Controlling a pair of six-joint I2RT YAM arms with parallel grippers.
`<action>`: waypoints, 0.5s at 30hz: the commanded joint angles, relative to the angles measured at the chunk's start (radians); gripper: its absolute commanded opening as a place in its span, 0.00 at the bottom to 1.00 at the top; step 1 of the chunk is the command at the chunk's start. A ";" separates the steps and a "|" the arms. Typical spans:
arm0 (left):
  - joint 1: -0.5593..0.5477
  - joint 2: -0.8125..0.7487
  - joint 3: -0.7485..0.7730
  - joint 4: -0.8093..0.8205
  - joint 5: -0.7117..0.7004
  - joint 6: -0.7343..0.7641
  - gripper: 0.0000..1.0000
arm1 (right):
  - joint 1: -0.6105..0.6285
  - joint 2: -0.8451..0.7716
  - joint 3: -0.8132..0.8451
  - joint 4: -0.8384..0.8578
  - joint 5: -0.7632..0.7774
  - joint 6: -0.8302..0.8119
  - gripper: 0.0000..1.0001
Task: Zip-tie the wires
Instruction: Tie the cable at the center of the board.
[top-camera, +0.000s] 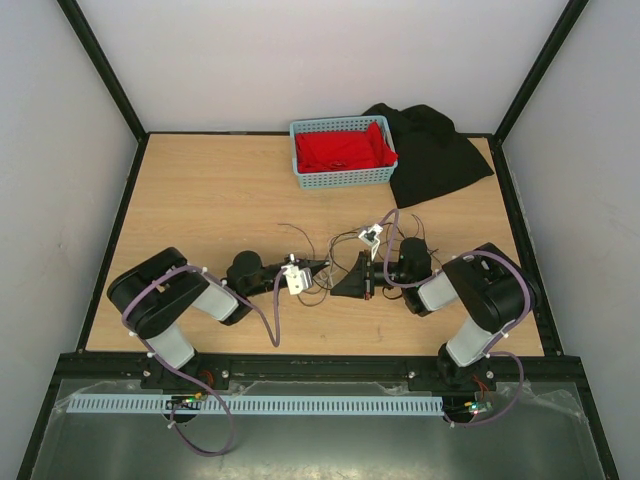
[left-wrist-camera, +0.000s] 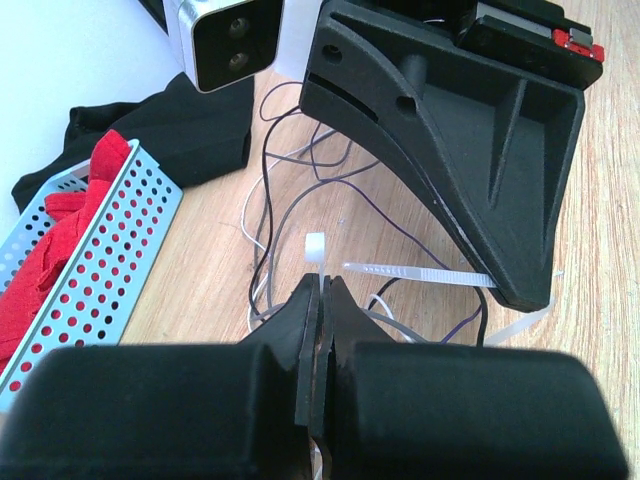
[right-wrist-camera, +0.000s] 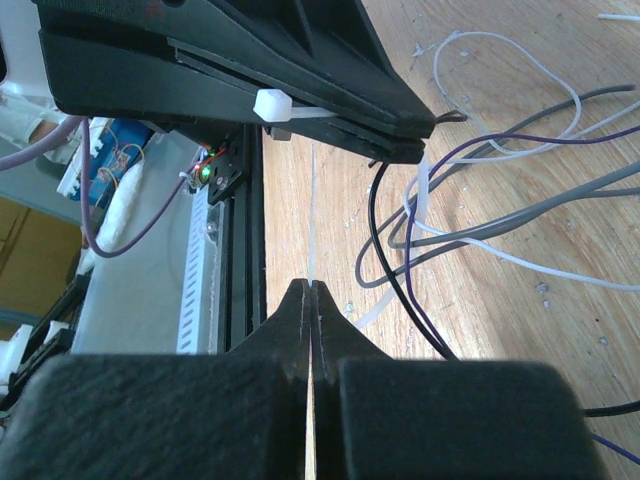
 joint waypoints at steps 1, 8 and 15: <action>-0.005 -0.005 0.003 0.035 0.004 0.023 0.00 | -0.002 -0.028 0.021 -0.013 -0.015 -0.025 0.00; -0.009 0.003 0.005 0.036 -0.003 0.026 0.00 | -0.002 -0.055 0.031 -0.065 -0.014 -0.051 0.00; -0.011 0.005 0.006 0.035 -0.003 0.024 0.00 | -0.002 -0.075 0.045 -0.131 -0.010 -0.088 0.00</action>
